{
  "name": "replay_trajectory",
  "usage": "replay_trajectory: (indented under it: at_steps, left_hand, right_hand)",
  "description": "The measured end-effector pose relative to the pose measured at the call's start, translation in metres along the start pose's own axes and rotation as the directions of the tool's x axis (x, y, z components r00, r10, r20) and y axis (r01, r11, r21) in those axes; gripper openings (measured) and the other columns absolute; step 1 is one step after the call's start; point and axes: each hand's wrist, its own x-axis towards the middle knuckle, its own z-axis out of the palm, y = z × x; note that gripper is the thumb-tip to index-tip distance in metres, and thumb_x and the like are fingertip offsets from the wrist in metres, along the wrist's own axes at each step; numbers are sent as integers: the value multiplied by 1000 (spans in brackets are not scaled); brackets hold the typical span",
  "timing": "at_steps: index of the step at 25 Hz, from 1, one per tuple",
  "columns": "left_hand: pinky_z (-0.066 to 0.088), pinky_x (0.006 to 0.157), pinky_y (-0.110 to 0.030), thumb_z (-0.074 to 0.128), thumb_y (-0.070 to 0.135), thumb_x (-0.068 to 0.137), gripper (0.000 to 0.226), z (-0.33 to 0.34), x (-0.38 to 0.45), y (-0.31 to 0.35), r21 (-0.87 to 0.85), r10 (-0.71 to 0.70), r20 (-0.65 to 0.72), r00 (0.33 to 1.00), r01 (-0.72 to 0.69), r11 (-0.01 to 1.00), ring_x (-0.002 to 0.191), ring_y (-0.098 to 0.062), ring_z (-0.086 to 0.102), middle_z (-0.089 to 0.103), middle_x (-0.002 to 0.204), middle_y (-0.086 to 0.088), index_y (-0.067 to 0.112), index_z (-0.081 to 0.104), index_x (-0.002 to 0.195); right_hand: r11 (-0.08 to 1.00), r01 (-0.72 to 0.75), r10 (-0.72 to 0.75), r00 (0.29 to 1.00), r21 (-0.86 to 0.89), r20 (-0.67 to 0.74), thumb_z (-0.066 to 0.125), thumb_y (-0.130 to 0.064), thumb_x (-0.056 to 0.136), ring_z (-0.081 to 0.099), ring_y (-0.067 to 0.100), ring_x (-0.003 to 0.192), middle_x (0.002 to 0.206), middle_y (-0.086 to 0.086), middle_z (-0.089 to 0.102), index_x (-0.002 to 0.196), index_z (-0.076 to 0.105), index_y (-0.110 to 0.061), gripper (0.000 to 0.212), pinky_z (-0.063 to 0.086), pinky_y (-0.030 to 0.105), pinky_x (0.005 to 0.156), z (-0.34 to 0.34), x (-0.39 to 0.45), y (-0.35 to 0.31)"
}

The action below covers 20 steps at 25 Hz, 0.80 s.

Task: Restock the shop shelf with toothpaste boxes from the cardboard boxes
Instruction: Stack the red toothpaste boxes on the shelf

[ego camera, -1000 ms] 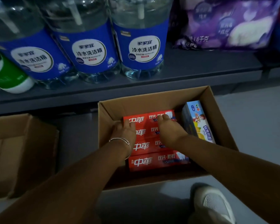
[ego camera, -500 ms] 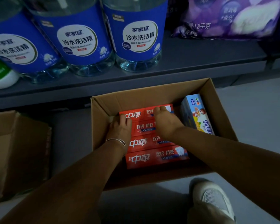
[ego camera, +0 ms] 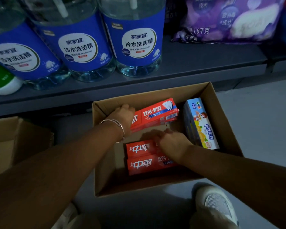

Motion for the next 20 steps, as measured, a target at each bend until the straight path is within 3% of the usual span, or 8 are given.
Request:
replay_trajectory:
  at_steps: [5, 10, 14, 18, 20]
  left_hand:
    - [43, 99, -33, 75, 31, 75, 64, 2, 6, 1, -9, 48, 5, 999, -48, 999, 118, -25, 50, 45, 128, -8, 15, 43, 128]
    - [44, 99, -32, 74, 32, 76, 63, 7, 5, -5, -40, 55, -6, 998, -55, 998, 118, -24, 50, 47, 127, -7, 15, 44, 129]
    - [43, 101, -34, 74, 34, 76, 63, 8, 4, -8, -58, 64, 9, 998, -63, 996, 118, -24, 50, 49, 127, -7, 15, 45, 128]
    - [43, 102, -35, 73, 35, 76, 64, 4, 0, -10, -76, 70, 24, 997, -68, 995, 119, -23, 50, 50, 128, -7, 16, 44, 130]
    - [43, 101, -34, 70, 42, 76, 65, -6, -7, -9, -108, 84, 16, 996, -82, 991, 117, -23, 50, 51, 126, -6, 16, 45, 129]
  right_hand:
    - [977, -210, 203, 964, 21, 168, 51, -51, 89, 26, 31, 137, 147, 11, 33, 140, 32, -15, 65, 27, 47, 110, 19, 28, 11]
    - [990, -141, 143, 975, -24, 171, 50, -62, 84, 24, 29, 138, 149, 11, 28, 144, 28, -18, 77, 25, 47, 112, 21, 29, 18]
    - [985, -164, 168, 982, -53, 85, 47, -54, 90, 27, 30, 137, 147, 11, 31, 142, 29, -15, 67, 28, 46, 110, 20, 30, 16]
    - [982, -97, 107, 993, -162, 50, 44, -26, 97, 28, 35, 136, 146, 16, 31, 142, 25, -7, 53, 30, 49, 108, 20, 27, 7]
    - [977, -73, 80, 996, -200, 28, 42, -23, 97, 29, 36, 135, 144, 18, 33, 142, 26, -4, 51, 28, 50, 109, 14, 21, 3]
